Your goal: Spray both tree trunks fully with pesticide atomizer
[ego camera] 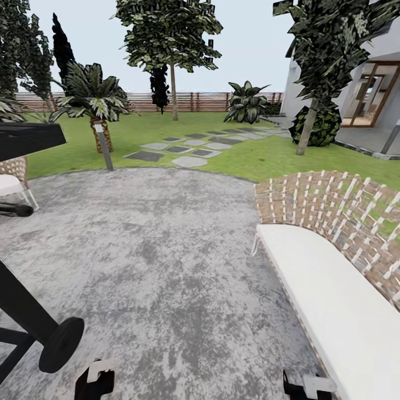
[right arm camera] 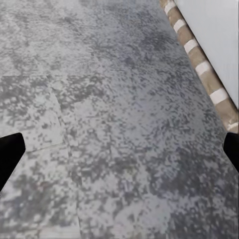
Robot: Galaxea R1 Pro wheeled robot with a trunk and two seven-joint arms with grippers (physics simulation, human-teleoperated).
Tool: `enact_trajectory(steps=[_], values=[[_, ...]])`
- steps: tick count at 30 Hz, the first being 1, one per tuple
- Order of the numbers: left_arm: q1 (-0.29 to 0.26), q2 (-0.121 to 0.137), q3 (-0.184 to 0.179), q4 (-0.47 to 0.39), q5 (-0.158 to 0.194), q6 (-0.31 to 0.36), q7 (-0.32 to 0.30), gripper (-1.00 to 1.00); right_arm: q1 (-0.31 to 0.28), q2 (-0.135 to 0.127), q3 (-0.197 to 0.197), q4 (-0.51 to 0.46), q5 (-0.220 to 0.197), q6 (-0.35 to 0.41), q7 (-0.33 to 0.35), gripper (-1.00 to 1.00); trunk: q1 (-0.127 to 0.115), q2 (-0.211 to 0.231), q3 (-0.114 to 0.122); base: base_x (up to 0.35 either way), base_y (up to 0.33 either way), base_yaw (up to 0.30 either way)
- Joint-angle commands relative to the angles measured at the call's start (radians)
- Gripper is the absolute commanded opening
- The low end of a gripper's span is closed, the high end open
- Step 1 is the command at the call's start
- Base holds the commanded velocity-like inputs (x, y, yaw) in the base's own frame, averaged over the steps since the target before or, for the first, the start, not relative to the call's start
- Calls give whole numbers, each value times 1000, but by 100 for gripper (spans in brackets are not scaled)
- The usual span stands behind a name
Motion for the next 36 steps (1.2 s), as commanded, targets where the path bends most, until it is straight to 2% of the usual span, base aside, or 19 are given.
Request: enact_trajectory(steps=[1,36], values=[[-1,0,0,1,2,-3,1,-100,-1,0,0,1,1,-3,-3,100,0,0,-1,339,0,-2],[-1,1,0,1,2,-3,1,-100,-1,0,0,1,1,-3,-3,100,0,0,-1,339,17,0]])
